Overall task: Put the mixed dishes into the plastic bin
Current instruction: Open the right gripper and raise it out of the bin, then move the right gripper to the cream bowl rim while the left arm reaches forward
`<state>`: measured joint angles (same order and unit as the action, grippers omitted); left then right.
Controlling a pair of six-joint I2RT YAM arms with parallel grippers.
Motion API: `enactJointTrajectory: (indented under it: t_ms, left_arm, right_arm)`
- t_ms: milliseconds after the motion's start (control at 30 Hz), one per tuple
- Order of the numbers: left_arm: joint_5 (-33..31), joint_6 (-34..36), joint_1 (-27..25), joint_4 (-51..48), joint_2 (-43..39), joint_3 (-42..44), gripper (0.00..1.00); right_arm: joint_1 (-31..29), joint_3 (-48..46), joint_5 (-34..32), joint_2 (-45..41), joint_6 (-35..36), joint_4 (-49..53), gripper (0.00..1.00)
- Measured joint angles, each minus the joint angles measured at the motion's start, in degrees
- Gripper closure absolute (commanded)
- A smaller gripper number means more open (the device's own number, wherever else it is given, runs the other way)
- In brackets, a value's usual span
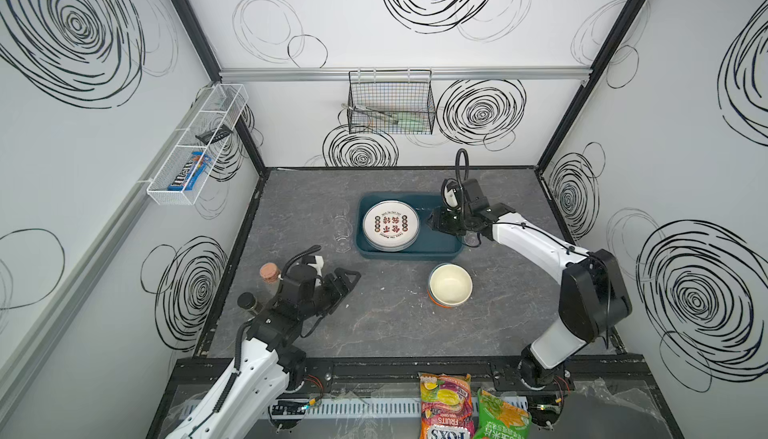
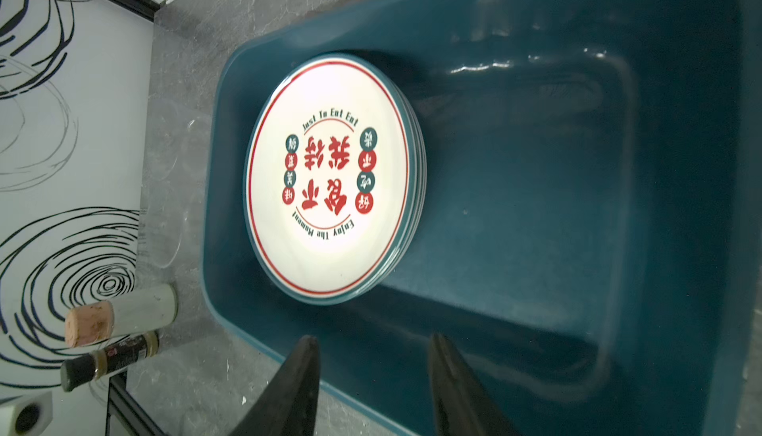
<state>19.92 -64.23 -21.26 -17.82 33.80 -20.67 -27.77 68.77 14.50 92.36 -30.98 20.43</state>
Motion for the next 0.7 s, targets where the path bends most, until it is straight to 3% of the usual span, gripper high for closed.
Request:
enactJointTrajectory:
  t_ms: [200,367,700]
  left_arm:
    - [0.00,3.06,-4.07,1.68,5.01,-2.60,0.18]
    - [-0.44,6.08,-8.04,2.99,9.99,-5.90,0.17]
    - [-4.72,12.50,-19.52,4.31,20.09,-13.16,0.17]
  right_arm:
    - [1.29,-4.13,1.27,-7.23,0.74,2.99,0.52]
    - [2.78,-6.80,1.60,-13.81,1.68,7.17,0.46]
    - [7.04,-12.66,1.79,-23.41,3.02,16.02,0.46]
